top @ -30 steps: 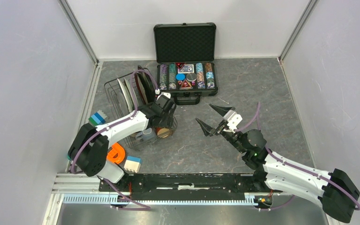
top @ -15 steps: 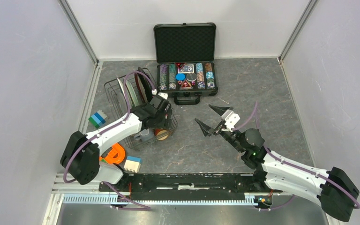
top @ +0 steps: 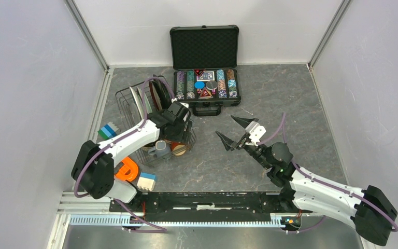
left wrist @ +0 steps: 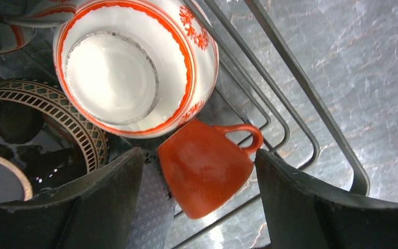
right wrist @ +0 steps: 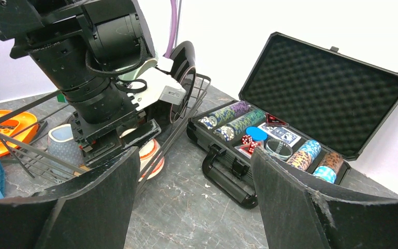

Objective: Load the mixed dishes into the dish rack
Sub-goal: Pick up the cup from the dish rack.

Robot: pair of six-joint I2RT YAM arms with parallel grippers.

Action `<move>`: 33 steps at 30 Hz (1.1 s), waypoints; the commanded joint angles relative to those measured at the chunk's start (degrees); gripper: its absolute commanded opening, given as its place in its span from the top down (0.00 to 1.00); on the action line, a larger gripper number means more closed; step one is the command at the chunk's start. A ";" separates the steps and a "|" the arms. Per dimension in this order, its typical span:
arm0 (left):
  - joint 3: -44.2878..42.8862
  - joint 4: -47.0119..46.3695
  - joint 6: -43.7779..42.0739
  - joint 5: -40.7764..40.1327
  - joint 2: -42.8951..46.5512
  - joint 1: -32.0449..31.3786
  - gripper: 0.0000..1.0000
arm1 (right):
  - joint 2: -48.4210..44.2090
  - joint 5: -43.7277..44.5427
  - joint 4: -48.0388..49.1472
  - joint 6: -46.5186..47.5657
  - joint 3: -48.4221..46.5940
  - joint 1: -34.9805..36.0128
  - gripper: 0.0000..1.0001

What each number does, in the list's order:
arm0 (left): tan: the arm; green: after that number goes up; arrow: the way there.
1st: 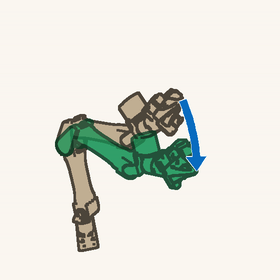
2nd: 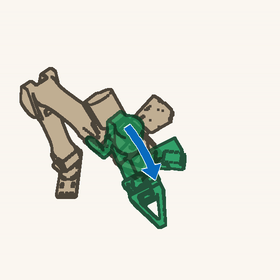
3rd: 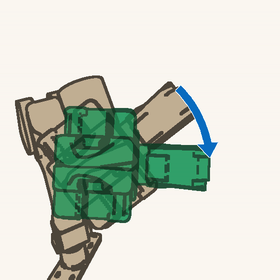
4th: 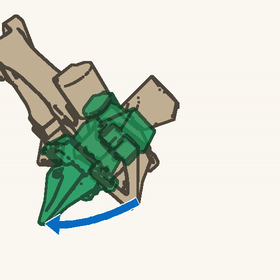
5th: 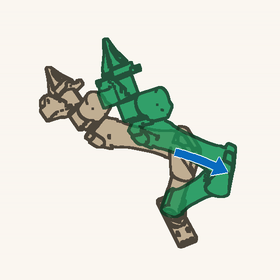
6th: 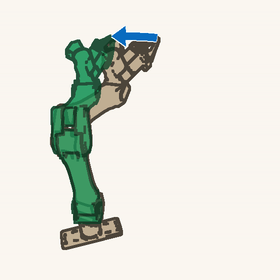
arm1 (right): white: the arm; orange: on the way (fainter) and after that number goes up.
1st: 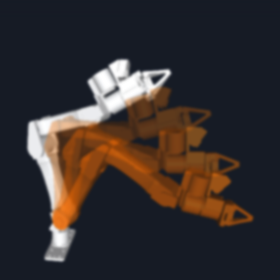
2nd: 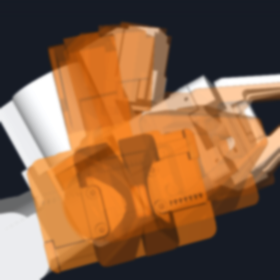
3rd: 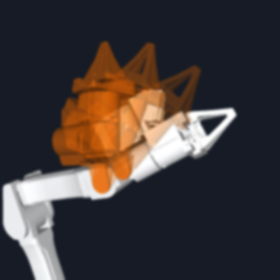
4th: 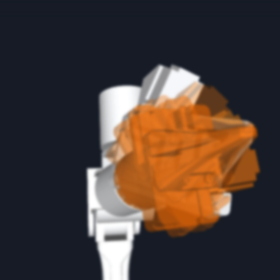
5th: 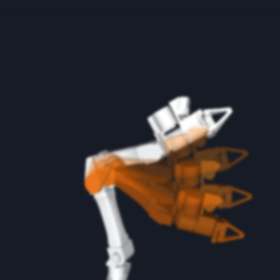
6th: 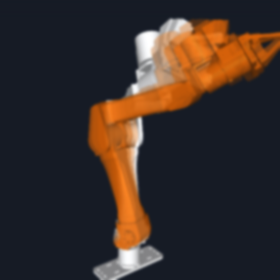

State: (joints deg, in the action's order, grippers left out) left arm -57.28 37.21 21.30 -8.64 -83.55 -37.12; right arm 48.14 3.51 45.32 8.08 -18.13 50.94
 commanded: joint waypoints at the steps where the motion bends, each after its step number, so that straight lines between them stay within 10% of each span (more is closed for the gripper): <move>1: -4.73 12.94 -7.50 4.98 0.25 -1.37 0.16 | -1.25 0.14 1.37 0.58 -1.04 -0.18 0.18; 17: -7.60 18.30 -16.78 2.92 -2.41 -1.37 0.23 | -1.50 -0.35 1.42 0.61 -1.10 -0.31 0.17; 33: -7.37 16.39 -14.82 -1.39 -9.09 -3.62 0.70 | -2.13 0.68 0.87 1.24 -0.85 -0.49 0.17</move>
State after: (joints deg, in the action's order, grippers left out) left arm -66.02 52.07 6.50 -9.02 -90.61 -39.94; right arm 46.57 3.55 45.25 8.49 -18.13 50.83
